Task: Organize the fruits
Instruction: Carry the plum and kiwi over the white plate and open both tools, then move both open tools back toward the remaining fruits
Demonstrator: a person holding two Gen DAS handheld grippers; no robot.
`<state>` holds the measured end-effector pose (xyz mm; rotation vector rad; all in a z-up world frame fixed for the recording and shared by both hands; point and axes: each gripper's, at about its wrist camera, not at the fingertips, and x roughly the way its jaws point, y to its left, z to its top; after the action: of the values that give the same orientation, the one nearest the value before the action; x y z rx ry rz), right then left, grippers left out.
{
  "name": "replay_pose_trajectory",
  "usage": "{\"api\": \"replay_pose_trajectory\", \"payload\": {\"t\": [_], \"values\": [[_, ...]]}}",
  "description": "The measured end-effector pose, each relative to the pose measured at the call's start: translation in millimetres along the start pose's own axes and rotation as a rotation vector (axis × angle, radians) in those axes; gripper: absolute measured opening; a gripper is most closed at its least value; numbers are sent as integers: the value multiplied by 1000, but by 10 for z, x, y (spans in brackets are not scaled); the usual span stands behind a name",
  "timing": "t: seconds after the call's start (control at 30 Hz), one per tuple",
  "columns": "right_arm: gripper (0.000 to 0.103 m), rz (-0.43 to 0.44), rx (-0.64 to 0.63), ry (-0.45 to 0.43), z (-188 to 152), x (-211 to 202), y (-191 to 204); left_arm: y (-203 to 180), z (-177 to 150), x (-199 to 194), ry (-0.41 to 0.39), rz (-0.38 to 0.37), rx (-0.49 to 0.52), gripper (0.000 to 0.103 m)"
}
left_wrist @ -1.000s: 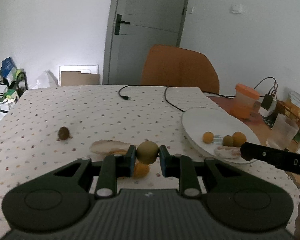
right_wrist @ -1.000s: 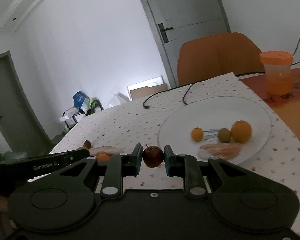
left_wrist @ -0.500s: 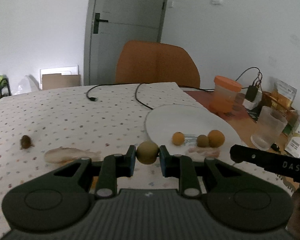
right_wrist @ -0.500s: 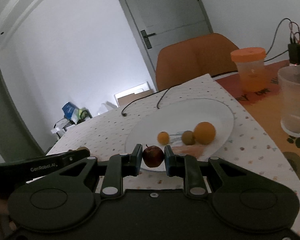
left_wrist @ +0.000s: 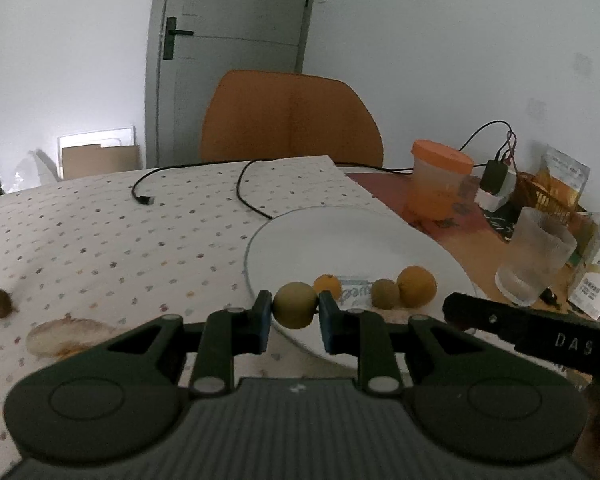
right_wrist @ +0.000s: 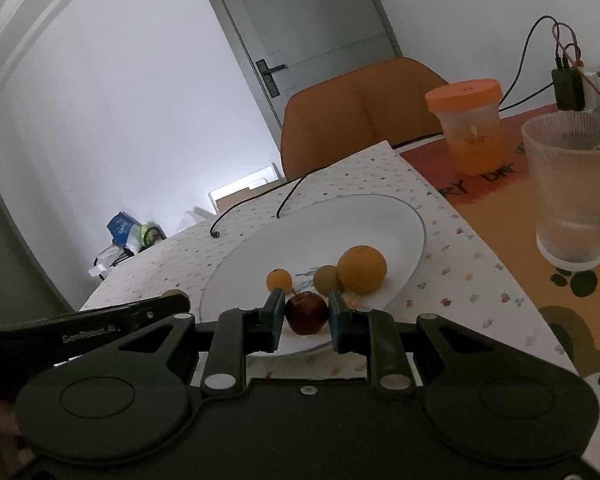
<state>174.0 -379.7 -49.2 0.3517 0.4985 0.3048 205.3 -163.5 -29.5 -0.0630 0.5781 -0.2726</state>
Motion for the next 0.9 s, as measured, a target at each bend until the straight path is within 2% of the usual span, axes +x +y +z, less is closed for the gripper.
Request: {"api": "replay_pose_trajectory", "payload": {"t": [0.13,0.4,0.47,0.6,0.77,0.9], "values": [[22,-1,-2,-3,27,14,6,-21,44,40,-4,-4,-5,24],[22,7,-15,-5,84,72,33,113,16,-14,15,43,-27,34],[22,13,-19,-5,96,91,56,165,17,-46,16,60,-32,40],[22,21,-24,-7,133,147,107,283,33,-130,6,88,-47,45],[22,24,-29,-13,174,235,169,391,33,-232,-13,112,-58,58],[33,12,-27,-23,182,247,207,458,10,-294,-13,134,-65,69]]}}
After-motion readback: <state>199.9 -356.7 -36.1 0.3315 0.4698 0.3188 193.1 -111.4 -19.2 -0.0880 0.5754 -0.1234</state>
